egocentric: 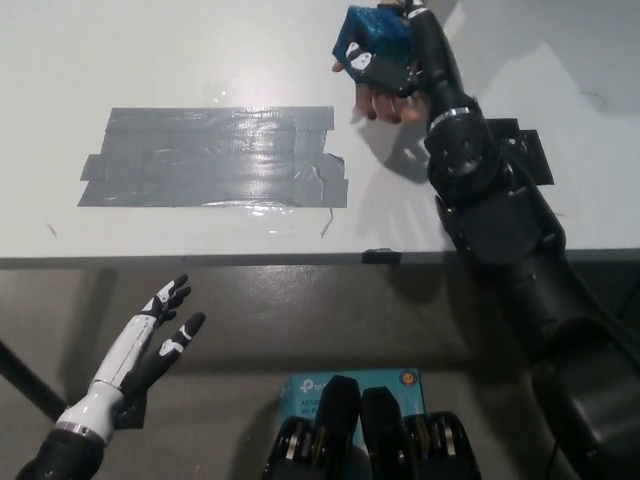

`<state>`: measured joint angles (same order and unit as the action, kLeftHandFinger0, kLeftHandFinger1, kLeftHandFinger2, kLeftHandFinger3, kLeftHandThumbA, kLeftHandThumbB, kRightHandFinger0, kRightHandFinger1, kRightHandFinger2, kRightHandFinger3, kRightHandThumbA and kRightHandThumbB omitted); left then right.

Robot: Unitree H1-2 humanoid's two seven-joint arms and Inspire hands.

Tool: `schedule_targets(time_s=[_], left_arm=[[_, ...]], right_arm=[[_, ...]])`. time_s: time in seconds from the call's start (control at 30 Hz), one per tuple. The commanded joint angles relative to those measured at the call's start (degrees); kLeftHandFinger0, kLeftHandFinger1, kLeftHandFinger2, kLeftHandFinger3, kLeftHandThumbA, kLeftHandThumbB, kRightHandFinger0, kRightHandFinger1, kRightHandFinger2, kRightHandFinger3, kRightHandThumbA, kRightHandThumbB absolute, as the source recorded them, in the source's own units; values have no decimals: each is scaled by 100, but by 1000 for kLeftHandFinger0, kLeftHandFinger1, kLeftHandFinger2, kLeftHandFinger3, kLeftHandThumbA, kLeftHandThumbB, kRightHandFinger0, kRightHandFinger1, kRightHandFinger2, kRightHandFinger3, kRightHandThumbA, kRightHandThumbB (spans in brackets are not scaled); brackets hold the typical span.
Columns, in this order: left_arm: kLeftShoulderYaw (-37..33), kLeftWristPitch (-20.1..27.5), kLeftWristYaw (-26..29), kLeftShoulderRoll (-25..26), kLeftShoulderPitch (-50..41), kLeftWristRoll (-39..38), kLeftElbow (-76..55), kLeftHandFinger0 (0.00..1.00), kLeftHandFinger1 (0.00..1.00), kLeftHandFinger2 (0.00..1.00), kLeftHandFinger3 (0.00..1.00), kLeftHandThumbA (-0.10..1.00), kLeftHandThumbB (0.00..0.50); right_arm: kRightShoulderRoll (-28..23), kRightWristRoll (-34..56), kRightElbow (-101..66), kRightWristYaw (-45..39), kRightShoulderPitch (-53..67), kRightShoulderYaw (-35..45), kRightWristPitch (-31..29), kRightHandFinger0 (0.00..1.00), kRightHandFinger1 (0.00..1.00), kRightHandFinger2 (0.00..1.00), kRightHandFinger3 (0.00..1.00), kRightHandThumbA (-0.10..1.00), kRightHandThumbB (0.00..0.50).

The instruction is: A rubick's cube is kept in the black marked spot on the table and the robot uses its right arm to pick it up and hands it to a person

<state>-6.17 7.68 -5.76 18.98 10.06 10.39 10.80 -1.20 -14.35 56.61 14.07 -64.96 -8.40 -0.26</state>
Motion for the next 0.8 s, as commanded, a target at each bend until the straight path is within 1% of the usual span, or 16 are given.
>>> schedule_targets(time_s=[0.0, 0.07, 0.13, 0.17, 0.2, 0.23, 0.27, 0.3, 0.33, 0.37, 0.5, 0.53, 0.57, 0.63, 0.73, 0.77], left_arm=[[33, 184, -84, 99, 133, 23, -87, 1000, 1000, 1000, 1000, 888, 127], [34, 173, -90, 104, 138, 20, -98, 1000, 1000, 1000, 1000, 889, 136], [34, 117, -110, 107, 138, 11, -123, 1000, 1000, 1000, 1000, 899, 148], [30, 94, -119, 112, 136, 17, -142, 1000, 1000, 1000, 1000, 913, 152], [32, 106, -117, 110, 135, 14, -148, 1000, 1000, 1000, 1000, 909, 142], [36, 134, -109, 105, 133, 8, -146, 1000, 1000, 1000, 1000, 909, 142], [37, 132, -112, 102, 150, 3, -137, 1000, 1000, 1000, 1000, 907, 141], [41, 144, -122, 103, 159, -18, -111, 1000, 1000, 1000, 1000, 906, 141], [44, 148, -130, 106, 159, -31, -108, 1000, 1000, 1000, 1000, 904, 140], [44, 144, -136, 106, 161, -32, -117, 1000, 1000, 1000, 1000, 904, 141], [49, 155, -139, 105, 175, -20, -109, 1000, 1000, 1000, 1000, 907, 145], [53, 144, -136, 100, 176, -19, -114, 1000, 1000, 1000, 1000, 900, 138], [53, 147, -135, 98, 178, -18, -112, 1000, 1000, 1000, 1000, 898, 137], [52, 140, -143, 96, 180, -15, -106, 1000, 1000, 1000, 1000, 896, 139], [53, 93, -158, 93, 184, -9, -133, 1000, 1000, 1000, 1000, 895, 140], [50, 102, -155, 98, 189, 15, -127, 1000, 1000, 1000, 1000, 901, 137]], right_arm=[[15, -92, 637, 289, -703, -33, -503, 0, 420, 842, 913, -100, 170], [-4, -65, 1043, 324, -828, -32, -559, 0, 417, 840, 914, -100, 166], [-20, -42, 1248, 316, -886, -33, -642, 0, 437, 867, 932, -100, 166], [-32, -63, 1302, 311, -896, -58, -667, 57, 481, 895, 959, -100, 190], [-60, -95, 1314, 222, -887, -108, -675, 466, 926, 1000, 1000, 167, 416], [-89, -126, 1298, 112, -870, -156, -672, 466, 926, 1000, 1000, 167, 416], [-109, -119, 1321, 26, -878, -171, -680, 780, 1000, 1000, 1000, 235, 352], [-129, -42, 1353, -167, -867, -151, -691, 859, 1000, 1000, 1000, 299, 422], [-138, -15, 1359, -261, -861, -158, -664, 956, 1000, 1000, 1000, 365, 425], [-150, -18, 1355, -312, -848, -176, -646, 1000, 1000, 1000, 1000, 415, 428], [-186, -59, 1323, -342, -814, -226, -581, 1000, 1000, 1000, 1000, 540, 409], [-212, -111, 1271, -323, -799, -269, -543, 1000, 1000, 1000, 1000, 589, 423], [-224, -122, 1254, -319, -795, -280, -536, 1000, 1000, 1000, 1000, 593, 424], [-265, -132, 1177, -318, -764, -301, -548, 1000, 1000, 1000, 1000, 652, 438], [-338, -105, 935, -230, -682, -274, -618, 1000, 1000, 1000, 1000, 671, 450], [-377, -128, 795, -101, -632, -261, -697, 1000, 1000, 1000, 1000, 697, 450]])
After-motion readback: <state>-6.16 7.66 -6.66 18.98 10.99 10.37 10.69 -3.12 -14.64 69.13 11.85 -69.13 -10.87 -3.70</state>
